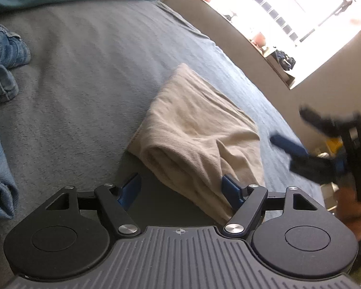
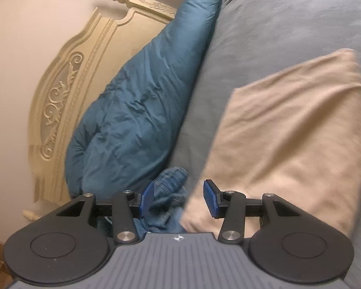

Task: Fold clothes
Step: 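Grasp the trousers edge with the left tool while the right tool opens, then close the right tool on the trousers beside the left tool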

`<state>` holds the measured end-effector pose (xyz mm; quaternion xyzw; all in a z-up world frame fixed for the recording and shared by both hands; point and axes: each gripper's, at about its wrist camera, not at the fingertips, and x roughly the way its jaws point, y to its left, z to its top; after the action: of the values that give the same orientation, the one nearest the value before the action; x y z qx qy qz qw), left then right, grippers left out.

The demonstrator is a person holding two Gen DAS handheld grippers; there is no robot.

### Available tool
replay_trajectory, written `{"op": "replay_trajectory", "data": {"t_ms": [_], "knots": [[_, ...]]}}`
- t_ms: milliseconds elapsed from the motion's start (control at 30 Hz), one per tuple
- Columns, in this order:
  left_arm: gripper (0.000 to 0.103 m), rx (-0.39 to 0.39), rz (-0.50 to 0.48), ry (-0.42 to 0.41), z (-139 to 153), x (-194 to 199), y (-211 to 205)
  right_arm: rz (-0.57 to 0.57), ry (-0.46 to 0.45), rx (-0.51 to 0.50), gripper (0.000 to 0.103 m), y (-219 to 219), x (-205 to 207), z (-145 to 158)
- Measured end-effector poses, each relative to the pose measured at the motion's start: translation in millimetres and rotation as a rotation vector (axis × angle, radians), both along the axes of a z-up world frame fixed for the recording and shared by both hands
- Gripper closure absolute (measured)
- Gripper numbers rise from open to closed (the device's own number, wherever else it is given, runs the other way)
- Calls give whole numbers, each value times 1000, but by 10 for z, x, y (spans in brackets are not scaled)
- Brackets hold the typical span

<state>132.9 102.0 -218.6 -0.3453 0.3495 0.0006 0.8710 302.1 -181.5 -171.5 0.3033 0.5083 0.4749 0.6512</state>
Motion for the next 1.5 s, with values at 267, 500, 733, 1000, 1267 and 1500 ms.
{"op": "replay_trajectory", "data": {"t_ms": [267, 500, 733, 1000, 1267, 1500], "knots": [[22, -45, 63, -9, -1, -89, 117, 32, -286, -225, 54, -13, -484, 117], [22, -114, 139, -17, -17, -118, 248, 118, -587, -403, 49, 183, -893, 193], [23, -131, 153, 0, -44, 19, 279, 237, -891, -530, 37, 446, -1323, 145], [75, -174, 134, -21, -16, 134, 266, 316, -1134, -640, 38, 671, -1610, -77], [92, -191, 118, -114, 206, 66, 315, 297, -1118, -654, 91, 690, -1520, -27], [84, -189, 153, 50, -246, 25, 358, 349, -1010, -651, 81, 735, -1443, -272]]}}
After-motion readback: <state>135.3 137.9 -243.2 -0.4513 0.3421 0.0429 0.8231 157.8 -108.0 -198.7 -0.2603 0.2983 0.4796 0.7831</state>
